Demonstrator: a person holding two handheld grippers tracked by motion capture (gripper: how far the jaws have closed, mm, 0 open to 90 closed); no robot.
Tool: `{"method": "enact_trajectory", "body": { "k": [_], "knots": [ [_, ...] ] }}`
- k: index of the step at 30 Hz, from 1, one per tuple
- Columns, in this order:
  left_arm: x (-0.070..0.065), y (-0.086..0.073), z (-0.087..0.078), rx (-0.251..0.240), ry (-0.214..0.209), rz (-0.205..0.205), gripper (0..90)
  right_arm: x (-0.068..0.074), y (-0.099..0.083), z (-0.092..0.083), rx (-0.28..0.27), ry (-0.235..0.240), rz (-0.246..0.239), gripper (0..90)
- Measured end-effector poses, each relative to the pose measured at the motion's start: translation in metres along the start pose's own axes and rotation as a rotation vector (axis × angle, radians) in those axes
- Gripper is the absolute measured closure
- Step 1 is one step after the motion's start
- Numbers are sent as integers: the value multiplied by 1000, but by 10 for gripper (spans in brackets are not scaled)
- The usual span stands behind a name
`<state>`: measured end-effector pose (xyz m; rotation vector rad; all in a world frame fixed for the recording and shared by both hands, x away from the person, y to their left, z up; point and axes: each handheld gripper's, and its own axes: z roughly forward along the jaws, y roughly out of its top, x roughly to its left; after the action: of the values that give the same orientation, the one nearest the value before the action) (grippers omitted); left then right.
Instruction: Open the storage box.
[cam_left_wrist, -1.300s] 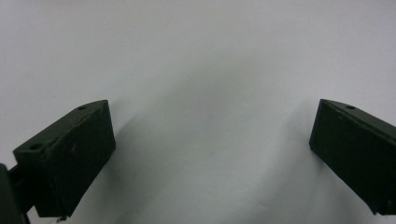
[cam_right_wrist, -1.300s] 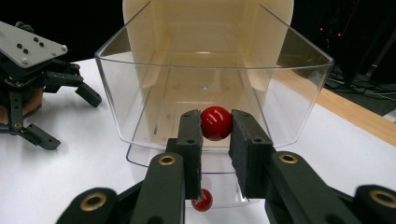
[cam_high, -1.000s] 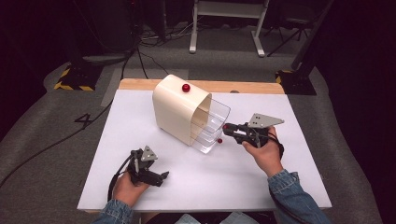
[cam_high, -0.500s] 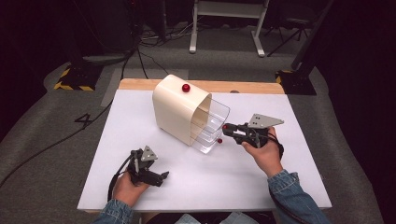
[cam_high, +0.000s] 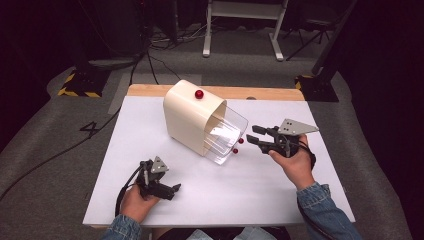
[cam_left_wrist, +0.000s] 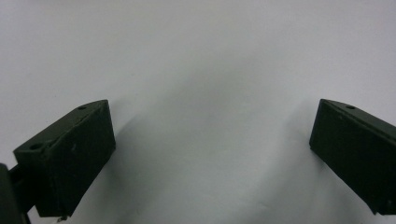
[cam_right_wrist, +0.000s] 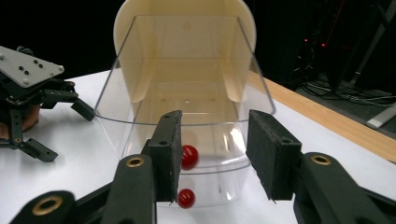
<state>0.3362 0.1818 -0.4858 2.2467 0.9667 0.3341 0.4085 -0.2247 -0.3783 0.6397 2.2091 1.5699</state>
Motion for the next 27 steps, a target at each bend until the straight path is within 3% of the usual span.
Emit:
{"method": "enact_trajectory", "body": {
  "k": [5,12,14,20,24,27],
  "knots": [
    [0,0,0,-1,0,0,3,-6,-2,-12,5,-25,3,544],
    [0,0,0,-1,1,0,4,-22,-10,-48,22,-100,23,494],
    [0,0,0,0,-2,1,3,-28,-16,-67,42,-141,26,476],
    [1,0,0,3,-4,2,3,-38,-34,-99,70,-207,73,449],
    [1,1,0,4,-4,1,3,-45,-49,-115,108,-234,110,428],
    [1,0,0,4,-4,1,3,-50,-62,-124,181,-251,139,411]
  ]
}}
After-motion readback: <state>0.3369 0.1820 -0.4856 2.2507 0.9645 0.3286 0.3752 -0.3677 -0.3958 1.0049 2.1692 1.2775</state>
